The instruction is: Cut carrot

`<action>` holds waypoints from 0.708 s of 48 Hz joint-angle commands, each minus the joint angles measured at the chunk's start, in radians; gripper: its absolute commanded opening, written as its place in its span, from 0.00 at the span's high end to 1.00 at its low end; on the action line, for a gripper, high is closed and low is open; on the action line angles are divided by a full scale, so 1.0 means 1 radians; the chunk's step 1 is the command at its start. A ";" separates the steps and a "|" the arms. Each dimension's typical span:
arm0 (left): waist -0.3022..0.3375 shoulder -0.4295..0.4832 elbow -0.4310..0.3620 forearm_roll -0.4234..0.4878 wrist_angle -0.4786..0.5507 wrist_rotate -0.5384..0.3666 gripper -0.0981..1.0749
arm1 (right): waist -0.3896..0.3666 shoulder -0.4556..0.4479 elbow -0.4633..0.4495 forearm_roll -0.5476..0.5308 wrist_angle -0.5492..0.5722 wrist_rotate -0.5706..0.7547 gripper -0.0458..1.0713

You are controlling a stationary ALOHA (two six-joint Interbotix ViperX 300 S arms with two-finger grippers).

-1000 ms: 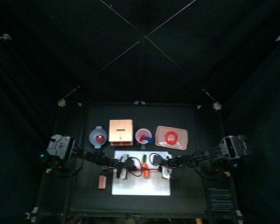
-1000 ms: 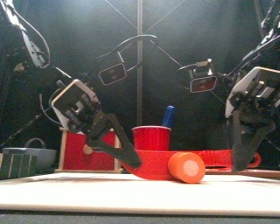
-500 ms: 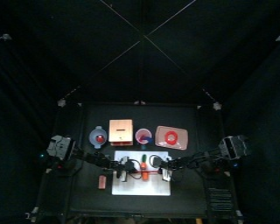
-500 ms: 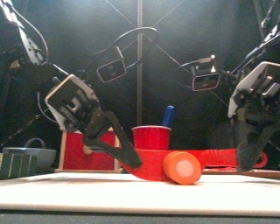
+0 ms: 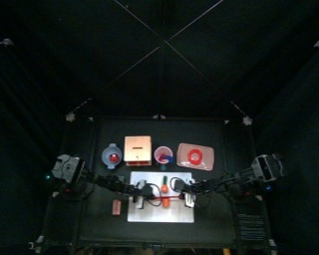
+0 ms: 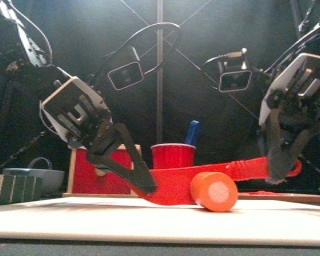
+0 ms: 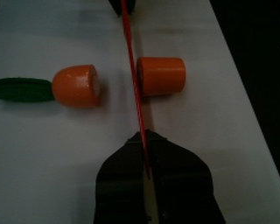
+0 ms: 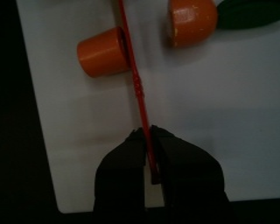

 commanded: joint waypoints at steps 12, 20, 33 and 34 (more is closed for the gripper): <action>0.000 -0.071 -0.032 0.003 -0.006 0.006 0.42 | -0.014 -0.080 -0.029 -0.011 -0.012 0.009 0.73; 0.002 -0.101 -0.017 0.008 -0.006 0.009 0.39 | -0.014 -0.094 -0.021 -0.011 -0.008 0.011 0.73; 0.006 -0.193 0.034 0.018 -0.015 0.008 0.39 | -0.018 -0.163 0.002 -0.006 0.071 0.011 0.73; 0.006 -0.201 0.038 0.017 -0.015 0.008 0.39 | -0.020 -0.170 0.005 -0.006 0.078 0.011 0.73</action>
